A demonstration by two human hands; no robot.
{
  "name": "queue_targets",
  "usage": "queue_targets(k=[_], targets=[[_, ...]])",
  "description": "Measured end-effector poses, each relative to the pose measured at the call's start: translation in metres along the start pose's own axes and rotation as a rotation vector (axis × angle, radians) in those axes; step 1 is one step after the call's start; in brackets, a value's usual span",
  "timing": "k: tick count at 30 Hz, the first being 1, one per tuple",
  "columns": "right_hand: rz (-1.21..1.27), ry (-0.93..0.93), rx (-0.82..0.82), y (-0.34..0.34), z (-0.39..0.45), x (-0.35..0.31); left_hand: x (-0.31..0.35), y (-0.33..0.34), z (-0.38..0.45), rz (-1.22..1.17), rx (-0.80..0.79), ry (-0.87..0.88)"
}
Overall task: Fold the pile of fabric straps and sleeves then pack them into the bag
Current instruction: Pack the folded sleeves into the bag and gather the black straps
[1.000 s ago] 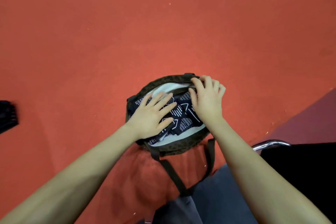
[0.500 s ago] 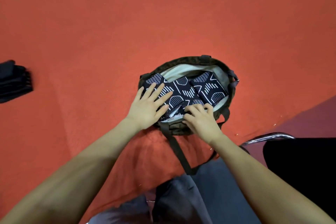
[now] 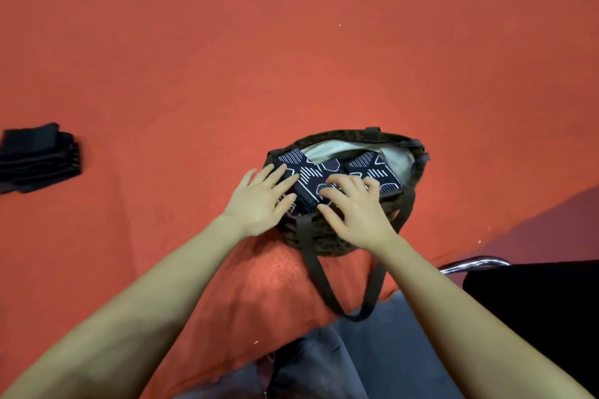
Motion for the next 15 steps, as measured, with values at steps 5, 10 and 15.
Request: queue_targets(k=[5, 10, 15], targets=[[0.097, 0.031, -0.052, 0.012, 0.038, -0.046, -0.032, -0.017, -0.03, -0.038, 0.077, -0.099], [0.149, 0.017, -0.163, 0.049, 0.086, -0.121, -0.103, -0.026, -0.08, -0.065, 0.146, -0.274], [0.19, -0.045, -0.266, 0.097, 0.133, -0.222, -0.19, -0.029, -0.149, -0.103, 0.196, -0.416]])
Point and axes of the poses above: each hand's wrist, its own z-axis towards the middle knuckle, its own y-axis out of the palm, x = y × z, the point moved 3 cm from there along z, towards the middle knuckle
